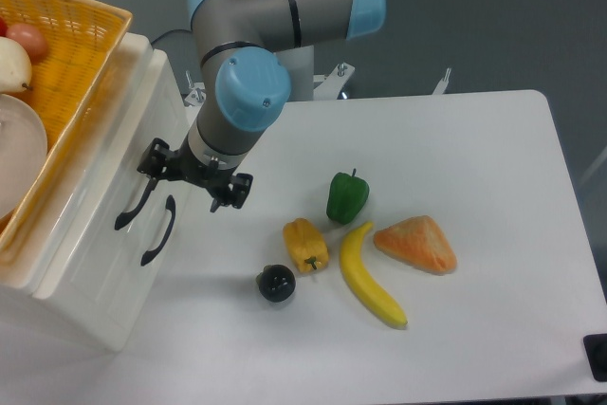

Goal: Slide the top white drawer open
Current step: 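Lower the gripper onto the upper black drawer handle and align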

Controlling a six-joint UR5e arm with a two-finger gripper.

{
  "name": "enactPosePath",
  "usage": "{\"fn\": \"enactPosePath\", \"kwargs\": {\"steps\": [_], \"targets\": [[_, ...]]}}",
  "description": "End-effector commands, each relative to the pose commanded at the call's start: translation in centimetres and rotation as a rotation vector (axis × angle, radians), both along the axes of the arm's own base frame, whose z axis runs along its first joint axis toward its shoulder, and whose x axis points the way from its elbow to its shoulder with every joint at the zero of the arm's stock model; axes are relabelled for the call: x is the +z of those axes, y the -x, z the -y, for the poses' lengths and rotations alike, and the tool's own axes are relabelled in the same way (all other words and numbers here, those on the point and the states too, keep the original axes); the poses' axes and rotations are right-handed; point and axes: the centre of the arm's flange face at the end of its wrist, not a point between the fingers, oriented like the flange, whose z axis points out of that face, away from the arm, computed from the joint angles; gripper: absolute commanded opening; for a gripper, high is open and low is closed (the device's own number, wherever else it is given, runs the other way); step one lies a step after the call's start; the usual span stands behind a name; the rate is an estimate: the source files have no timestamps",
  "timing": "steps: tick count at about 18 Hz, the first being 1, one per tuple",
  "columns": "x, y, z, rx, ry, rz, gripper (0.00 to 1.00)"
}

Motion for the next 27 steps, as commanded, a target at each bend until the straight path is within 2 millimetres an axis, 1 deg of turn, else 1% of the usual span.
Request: {"fn": "enactPosePath", "kwargs": {"steps": [8, 10, 11, 16, 27], "targets": [[-0.13, -0.07, -0.20, -0.002, 0.002, 0.001, 1.00], [-0.23, -0.28, -0.30, -0.007, 0.006, -0.001, 1.00], [-0.25, -0.69, -0.46, -0.016, 0.007, -0.004, 1.00], [0.14, -0.98, -0.52, -0.021, 0.003, -0.009, 1.00], [0.17, -0.80, -0.12, -0.031, 0.036, -0.049, 1.00]]}}
